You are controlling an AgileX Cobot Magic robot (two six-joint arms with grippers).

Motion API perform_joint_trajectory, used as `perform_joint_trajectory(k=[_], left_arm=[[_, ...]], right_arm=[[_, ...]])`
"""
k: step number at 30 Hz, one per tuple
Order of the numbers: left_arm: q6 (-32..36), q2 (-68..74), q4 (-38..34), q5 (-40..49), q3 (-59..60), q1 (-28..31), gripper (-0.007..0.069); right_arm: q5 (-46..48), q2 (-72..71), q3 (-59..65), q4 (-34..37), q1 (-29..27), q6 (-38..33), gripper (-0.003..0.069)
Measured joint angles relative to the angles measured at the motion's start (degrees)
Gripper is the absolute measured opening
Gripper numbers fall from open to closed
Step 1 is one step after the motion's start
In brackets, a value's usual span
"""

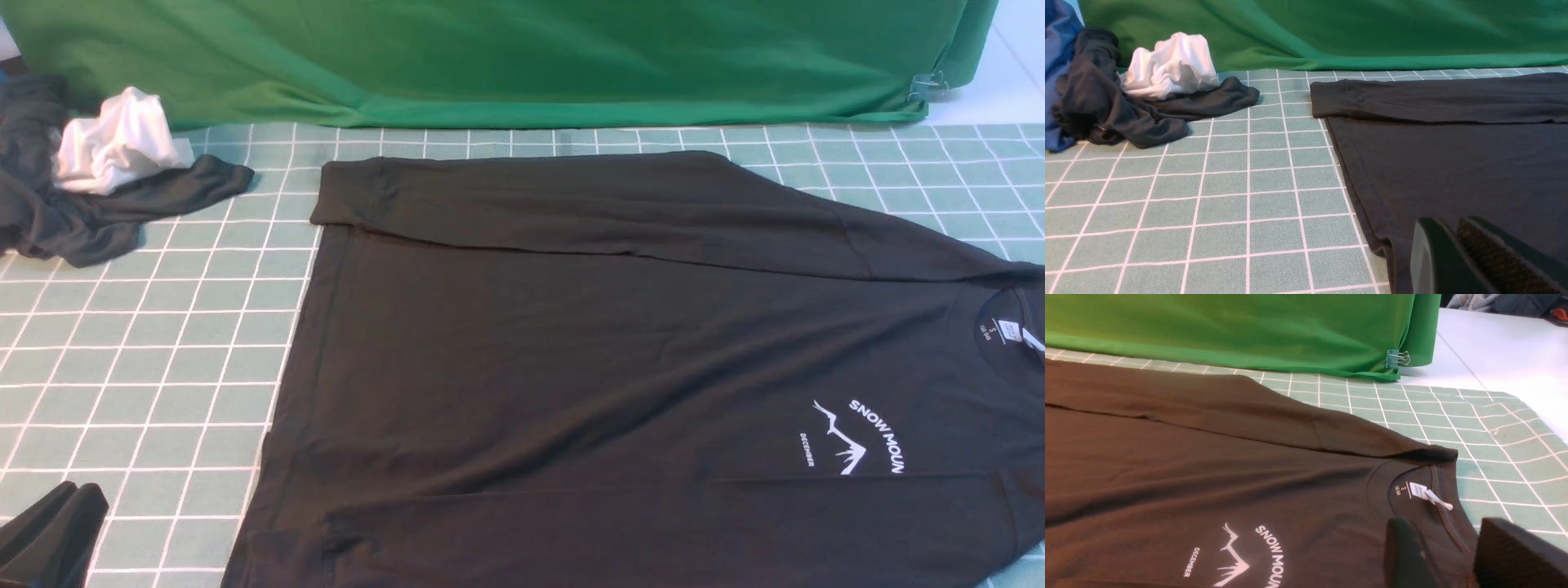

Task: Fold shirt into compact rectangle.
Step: 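Grasp the left edge of the dark T-shirt lying flat on the table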

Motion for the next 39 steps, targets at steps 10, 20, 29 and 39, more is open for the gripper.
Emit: perform_joint_trajectory(k=[10, 20, 29, 39], left_arm=[[0.00, 0.00, 0.00, 0.00, 0.00, 0.00, 0.0035], [0.00, 0.00, 0.00, 0.00, 0.00, 0.00, 0.0035], [0.00, 0.00, 0.00, 0.00, 0.00, 0.00, 0.0035], [0.88, 0.00, 1.66, -0.68, 0.00, 0.00, 0.0035]], right_arm=[[0.00, 0.00, 0.00, 0.00, 0.00, 0.00, 0.0244], [0.00, 0.00, 0.00, 0.00, 0.00, 0.00, 0.0244], [0.00, 0.00, 0.00, 0.00, 0.00, 0.00, 0.0244], [-0.06, 0.00, 0.00, 0.00, 0.00, 0.00, 0.0244]])
